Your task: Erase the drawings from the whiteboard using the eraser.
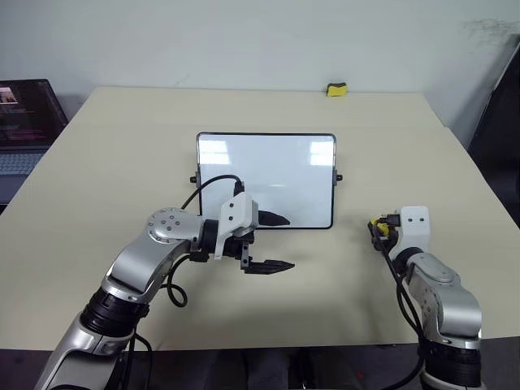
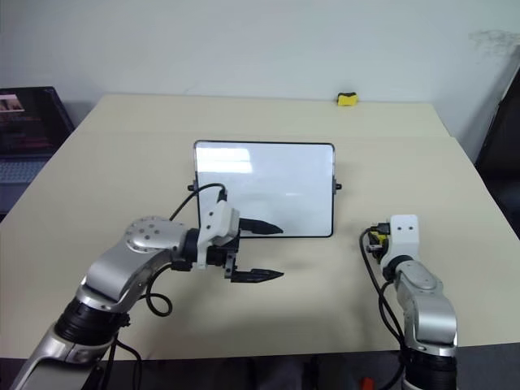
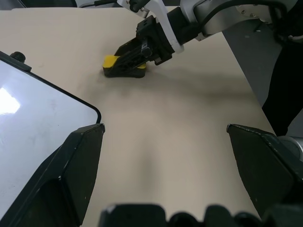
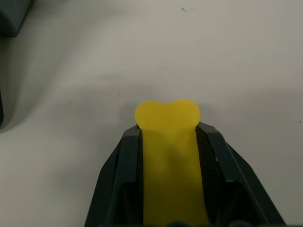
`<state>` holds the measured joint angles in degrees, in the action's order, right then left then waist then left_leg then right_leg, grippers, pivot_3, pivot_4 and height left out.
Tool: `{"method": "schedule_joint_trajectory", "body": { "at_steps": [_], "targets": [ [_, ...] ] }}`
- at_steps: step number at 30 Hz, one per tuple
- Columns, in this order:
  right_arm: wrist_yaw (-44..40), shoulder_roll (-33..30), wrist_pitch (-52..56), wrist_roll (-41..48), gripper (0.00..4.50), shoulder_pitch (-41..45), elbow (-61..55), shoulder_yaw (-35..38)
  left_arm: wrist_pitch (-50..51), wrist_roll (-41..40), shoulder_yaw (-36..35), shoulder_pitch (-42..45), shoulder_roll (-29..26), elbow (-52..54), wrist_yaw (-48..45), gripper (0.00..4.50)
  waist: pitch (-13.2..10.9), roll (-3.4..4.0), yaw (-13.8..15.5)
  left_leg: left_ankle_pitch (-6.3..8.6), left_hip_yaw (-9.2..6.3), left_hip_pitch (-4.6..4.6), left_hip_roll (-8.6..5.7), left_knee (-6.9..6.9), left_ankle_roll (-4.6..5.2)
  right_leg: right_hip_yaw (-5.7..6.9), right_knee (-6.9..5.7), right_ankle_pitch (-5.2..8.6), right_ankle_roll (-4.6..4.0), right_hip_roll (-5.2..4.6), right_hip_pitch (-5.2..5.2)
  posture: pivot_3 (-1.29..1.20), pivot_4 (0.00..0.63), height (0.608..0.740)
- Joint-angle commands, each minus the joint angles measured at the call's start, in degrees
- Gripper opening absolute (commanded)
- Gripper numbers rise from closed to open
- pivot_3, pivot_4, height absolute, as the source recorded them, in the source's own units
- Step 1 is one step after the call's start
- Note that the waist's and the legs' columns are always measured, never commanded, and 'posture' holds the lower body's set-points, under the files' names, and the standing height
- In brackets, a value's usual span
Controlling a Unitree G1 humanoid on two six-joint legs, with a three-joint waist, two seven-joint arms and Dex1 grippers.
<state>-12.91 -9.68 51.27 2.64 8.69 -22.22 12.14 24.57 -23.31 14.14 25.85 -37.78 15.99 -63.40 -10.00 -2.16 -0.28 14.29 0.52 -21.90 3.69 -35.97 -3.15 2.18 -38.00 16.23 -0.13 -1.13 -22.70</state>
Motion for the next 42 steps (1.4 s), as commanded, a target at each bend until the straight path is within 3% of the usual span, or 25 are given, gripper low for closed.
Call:
{"method": "schedule_joint_trajectory", "body": {
  "at_steps": [1, 4, 14, 21, 27, 32, 36, 42],
  "targets": [
    [-0.22, -0.83, 1.04, 1.73, 1.16, 0.35, -0.18, -0.28, -0.73, 0.30, -1.46, 0.00, 0.56, 0.74, 0.91, 4.50, 0.00, 0.00, 0.00, 0.00, 0.00, 0.00, 0.00, 0.00, 0.00, 0.00, 0.00, 0.00, 0.00, 0.00, 0.00, 0.00, 0.150, 0.740],
    [0.94, -0.78, 0.06, 2.06, 1.16, 0.25, 0.29, 0.22, -0.53, 0.28, -1.77, -0.44, 0.59, 0.93, 1.74, 4.50, 0.00, 0.00, -0.01, 0.00, 0.00, 0.00, 0.00, 0.00, 0.00, 0.00, 0.00, 0.00, 0.00, 0.00, 0.00, 0.00, 0.150, 0.740],
    [3.00, -0.33, -2.34, 2.93, 4.46, 0.97, 1.03, 0.46, 1.14, -0.40, -4.91, -3.44, -0.36, 2.74, 4.75, 4.50, 0.00, 0.00, -0.13, 0.00, 0.02, 0.02, 0.01, -0.01, 0.00, -0.02, -0.03, 0.00, 0.00, 0.00, 0.00, 0.00, 0.150, 0.740],
    [-2.15, -0.58, -16.74, 5.56, 4.46, 0.77, -6.61, -6.07, 6.20, -3.07, -17.94, -12.11, 1.16, 6.28, 17.01, 4.50, 0.00, 0.02, -0.86, 0.00, -0.01, 0.02, 0.02, 0.00, 0.00, -0.06, -0.06, 0.00, 0.00, 0.01, -0.03, 0.00, 0.150, 0.740],
    [-10.65, -1.32, -29.03, 8.27, 4.46, -2.83, -3.62, -12.34, 9.81, -6.02, -30.10, -24.77, 14.53, 18.61, 37.72, 4.50, 0.07, -0.09, -0.78, 0.00, -0.04, 0.01, 0.02, -0.06, 0.00, -0.02, 0.01, -0.02, 0.04, -0.09, 0.07, 0.00, 0.150, 0.740],
    [-15.82, -2.15, -34.70, 12.48, 4.46, -8.98, -1.82, -11.76, 6.33, -1.77, -31.95, -35.54, 22.37, 27.65, 47.75, 4.50, 0.10, -0.13, -0.12, 0.01, -0.04, 0.13, 0.00, -0.07, -0.01, -0.02, -0.01, -0.04, 0.04, -0.13, 0.19, 0.00, 0.150, 0.740],
    [-17.74, -4.79, -42.75, 10.61, 4.46, -14.18, 1.07, -11.00, 2.41, 2.40, -31.87, -42.25, 26.00, 30.12, 52.27, 4.50, 0.11, -0.13, 0.15, 0.01, -0.05, 0.34, 0.00, -0.08, -0.01, 0.00, -0.02, -0.02, 0.05, -0.12, 0.40, 0.00, 0.150, 0.740],
    [-15.35, -6.21, -48.01, 8.23, 4.46, -13.28, 8.25, -9.71, -1.29, 5.28, -30.15, -45.78, 26.30, 30.85, 53.08, 4.50, 0.13, -0.14, 0.15, 0.00, -0.09, 0.44, -0.01, -0.09, 0.00, -0.04, -0.07, -0.03, -0.03, -0.03, 0.45, 0.00, 0.150, 0.740]
  ]
}}
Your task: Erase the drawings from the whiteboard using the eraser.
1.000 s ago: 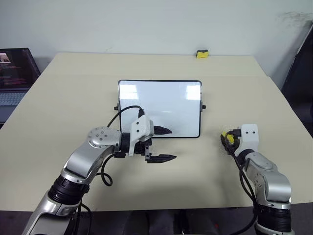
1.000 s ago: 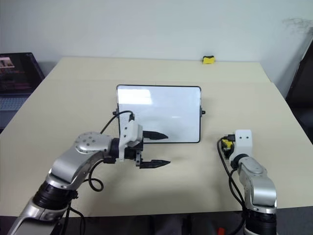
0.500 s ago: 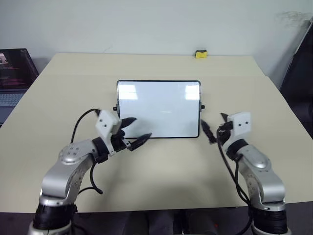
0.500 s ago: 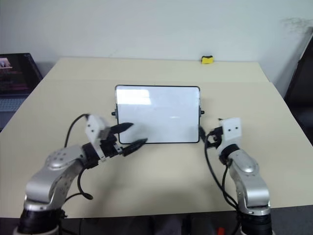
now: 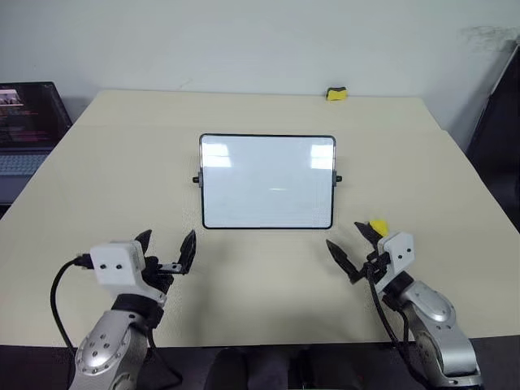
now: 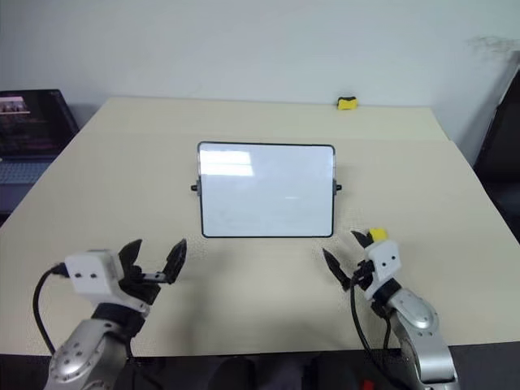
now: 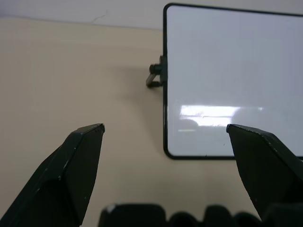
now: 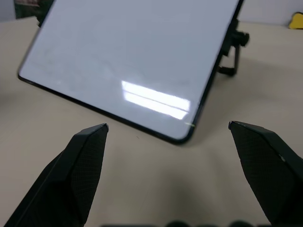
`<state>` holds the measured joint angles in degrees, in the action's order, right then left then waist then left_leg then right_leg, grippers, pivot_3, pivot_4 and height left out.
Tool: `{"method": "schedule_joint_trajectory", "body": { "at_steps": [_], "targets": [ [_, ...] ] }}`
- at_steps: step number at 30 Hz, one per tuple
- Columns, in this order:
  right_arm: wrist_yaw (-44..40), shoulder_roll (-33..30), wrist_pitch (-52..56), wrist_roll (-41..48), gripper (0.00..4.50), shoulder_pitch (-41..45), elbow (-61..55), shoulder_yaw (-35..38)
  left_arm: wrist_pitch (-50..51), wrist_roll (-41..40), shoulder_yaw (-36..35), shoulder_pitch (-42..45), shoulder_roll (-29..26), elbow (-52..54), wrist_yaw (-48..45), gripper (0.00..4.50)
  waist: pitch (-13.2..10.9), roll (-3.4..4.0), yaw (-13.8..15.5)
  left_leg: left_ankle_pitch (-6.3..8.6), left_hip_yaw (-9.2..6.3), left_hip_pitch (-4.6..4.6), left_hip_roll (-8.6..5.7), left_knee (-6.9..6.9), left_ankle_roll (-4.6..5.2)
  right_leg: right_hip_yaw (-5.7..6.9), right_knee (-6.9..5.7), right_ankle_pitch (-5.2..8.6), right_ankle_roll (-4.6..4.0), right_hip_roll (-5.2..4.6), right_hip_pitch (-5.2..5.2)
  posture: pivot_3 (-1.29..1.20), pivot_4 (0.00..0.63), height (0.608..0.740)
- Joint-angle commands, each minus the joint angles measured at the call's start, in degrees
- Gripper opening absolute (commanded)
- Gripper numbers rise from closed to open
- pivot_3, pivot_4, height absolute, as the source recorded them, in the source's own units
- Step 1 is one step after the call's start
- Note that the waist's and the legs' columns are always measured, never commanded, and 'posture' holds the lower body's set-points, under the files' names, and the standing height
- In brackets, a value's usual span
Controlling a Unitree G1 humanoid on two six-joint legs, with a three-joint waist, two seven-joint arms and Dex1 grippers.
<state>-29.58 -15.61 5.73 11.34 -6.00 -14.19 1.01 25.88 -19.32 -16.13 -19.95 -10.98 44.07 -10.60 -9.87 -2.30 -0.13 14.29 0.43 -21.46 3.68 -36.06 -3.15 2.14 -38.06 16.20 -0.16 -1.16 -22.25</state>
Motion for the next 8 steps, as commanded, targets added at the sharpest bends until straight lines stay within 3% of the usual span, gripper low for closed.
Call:
{"method": "schedule_joint_trajectory", "body": {
  "at_steps": [1, 8],
  "targets": [
    [2.08, -0.01, -2.57, -0.63, 4.46, 1.15, -0.24, 1.45, -3.12, 1.09, -0.66, -0.45, -0.64, 2.55, 0.01, 4.50, 0.01, 0.03, 0.01, 0.00, -0.03, 0.00, 0.00, 0.00, 0.00, 0.00, -0.01, 0.00, -0.01, 0.02, 0.00, 0.00, 0.150, 0.740],
    [2.66, -1.83, -0.46, -0.21, 4.46, -2.00, -5.22, 1.51, -4.77, 2.14, -0.66, 0.66, -0.91, 0.41, 0.78, 4.50, 0.03, 0.05, 0.04, 0.01, -0.01, -0.16, -0.01, 0.00, -0.01, 0.00, 0.10, 0.04, 0.01, 0.02, -0.04, 0.00, 0.150, 0.740]
  ]
}}
